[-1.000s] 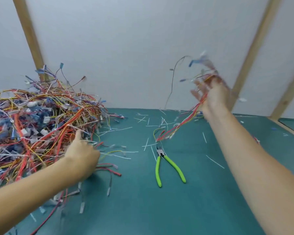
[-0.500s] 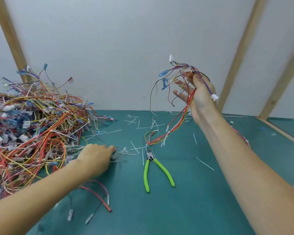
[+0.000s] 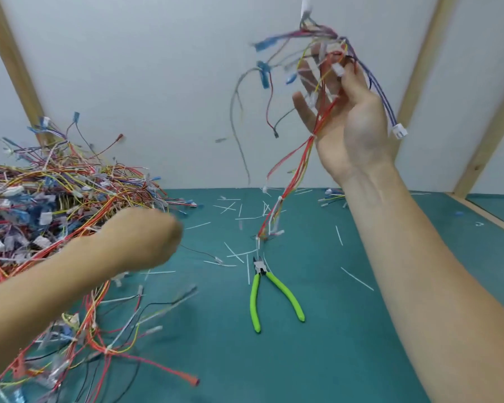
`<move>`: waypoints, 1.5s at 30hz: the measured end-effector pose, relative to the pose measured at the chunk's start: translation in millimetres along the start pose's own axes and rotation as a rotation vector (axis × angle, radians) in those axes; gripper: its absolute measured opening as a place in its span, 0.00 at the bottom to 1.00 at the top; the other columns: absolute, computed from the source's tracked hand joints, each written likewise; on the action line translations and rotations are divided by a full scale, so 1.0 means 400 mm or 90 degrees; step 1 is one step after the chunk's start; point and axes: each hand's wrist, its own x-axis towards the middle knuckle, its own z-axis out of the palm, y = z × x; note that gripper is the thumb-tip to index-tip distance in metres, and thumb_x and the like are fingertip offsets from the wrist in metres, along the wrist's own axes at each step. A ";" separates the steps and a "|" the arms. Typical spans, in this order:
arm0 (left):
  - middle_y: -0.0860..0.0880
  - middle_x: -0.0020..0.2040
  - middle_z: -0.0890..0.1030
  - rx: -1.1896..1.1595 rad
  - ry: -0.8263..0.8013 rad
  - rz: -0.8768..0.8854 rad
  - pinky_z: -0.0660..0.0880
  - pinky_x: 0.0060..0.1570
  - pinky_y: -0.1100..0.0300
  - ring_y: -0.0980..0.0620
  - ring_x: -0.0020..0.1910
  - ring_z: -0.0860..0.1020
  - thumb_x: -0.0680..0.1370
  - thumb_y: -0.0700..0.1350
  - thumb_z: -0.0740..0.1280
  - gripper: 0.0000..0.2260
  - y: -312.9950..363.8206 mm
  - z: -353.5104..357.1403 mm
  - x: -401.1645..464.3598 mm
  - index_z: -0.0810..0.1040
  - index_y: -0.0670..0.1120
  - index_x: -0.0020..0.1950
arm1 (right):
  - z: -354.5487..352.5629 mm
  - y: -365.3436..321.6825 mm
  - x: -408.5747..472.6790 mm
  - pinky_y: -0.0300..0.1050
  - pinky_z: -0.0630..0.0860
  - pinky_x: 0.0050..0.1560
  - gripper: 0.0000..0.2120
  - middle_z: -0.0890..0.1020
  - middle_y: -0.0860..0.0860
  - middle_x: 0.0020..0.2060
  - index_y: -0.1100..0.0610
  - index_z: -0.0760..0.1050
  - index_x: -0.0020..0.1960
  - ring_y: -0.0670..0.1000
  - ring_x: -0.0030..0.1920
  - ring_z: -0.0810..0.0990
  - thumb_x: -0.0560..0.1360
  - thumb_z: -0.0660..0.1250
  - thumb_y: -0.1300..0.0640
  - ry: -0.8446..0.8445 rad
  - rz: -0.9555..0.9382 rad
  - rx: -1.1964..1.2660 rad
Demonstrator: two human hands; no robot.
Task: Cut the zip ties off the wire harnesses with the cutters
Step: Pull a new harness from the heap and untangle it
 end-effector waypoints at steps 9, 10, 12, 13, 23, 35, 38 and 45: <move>0.50 0.59 0.84 -0.861 -0.297 0.340 0.76 0.57 0.60 0.54 0.57 0.82 0.83 0.41 0.63 0.12 0.173 -0.010 0.033 0.78 0.49 0.65 | -0.060 0.000 0.036 0.46 0.85 0.38 0.14 0.84 0.59 0.45 0.60 0.78 0.48 0.54 0.38 0.87 0.86 0.55 0.61 0.157 -0.006 0.149; 0.46 0.55 0.85 -0.888 -0.424 0.402 0.77 0.51 0.59 0.49 0.50 0.85 0.85 0.43 0.60 0.12 0.169 -0.008 0.024 0.77 0.47 0.66 | -0.092 0.031 0.036 0.45 0.84 0.35 0.14 0.84 0.58 0.45 0.58 0.77 0.48 0.53 0.36 0.87 0.86 0.55 0.61 0.196 0.033 0.133; 0.46 0.43 0.84 -0.939 -0.569 0.459 0.78 0.37 0.59 0.50 0.34 0.83 0.86 0.47 0.57 0.14 0.153 0.001 0.011 0.77 0.44 0.66 | -0.164 0.095 0.028 0.42 0.83 0.30 0.15 0.83 0.55 0.41 0.55 0.76 0.45 0.50 0.33 0.86 0.87 0.56 0.59 0.269 0.109 0.077; 0.49 0.35 0.80 -0.983 -0.567 0.431 0.75 0.30 0.62 0.53 0.26 0.78 0.85 0.50 0.57 0.16 0.146 0.009 0.011 0.79 0.44 0.63 | -0.201 0.125 0.021 0.41 0.82 0.30 0.15 0.83 0.52 0.39 0.54 0.75 0.45 0.49 0.32 0.86 0.87 0.56 0.58 0.301 0.139 0.039; 0.52 0.30 0.71 -1.023 -0.008 -0.085 0.64 0.26 0.64 0.55 0.26 0.66 0.82 0.53 0.65 0.15 0.050 0.127 0.086 0.85 0.49 0.42 | -0.461 0.191 -0.094 0.45 0.80 0.44 0.14 0.81 0.52 0.56 0.55 0.78 0.67 0.49 0.47 0.82 0.87 0.57 0.56 0.436 0.299 -0.434; 0.51 0.26 0.71 -1.106 0.063 -0.166 0.61 0.20 0.68 0.56 0.19 0.63 0.84 0.42 0.62 0.09 0.202 0.256 0.069 0.82 0.44 0.54 | -0.219 0.301 -0.323 0.43 0.52 0.80 0.34 0.55 0.46 0.83 0.50 0.54 0.83 0.44 0.82 0.51 0.81 0.65 0.54 0.087 0.077 -0.864; 0.52 0.26 0.71 -1.021 0.066 -0.079 0.65 0.27 0.65 0.56 0.25 0.67 0.84 0.43 0.64 0.09 0.207 0.252 0.060 0.84 0.49 0.52 | -0.237 0.322 -0.274 0.43 0.51 0.80 0.24 0.70 0.48 0.77 0.53 0.67 0.78 0.48 0.80 0.60 0.83 0.64 0.52 -0.083 -0.018 -0.996; 0.53 0.30 0.76 -1.095 0.148 -0.190 0.65 0.27 0.66 0.56 0.27 0.68 0.80 0.39 0.69 0.07 0.184 0.255 0.050 0.85 0.49 0.51 | -0.335 0.341 -0.302 0.46 0.68 0.46 0.16 0.77 0.45 0.34 0.51 0.77 0.39 0.49 0.40 0.74 0.81 0.64 0.44 -0.133 -0.058 -1.056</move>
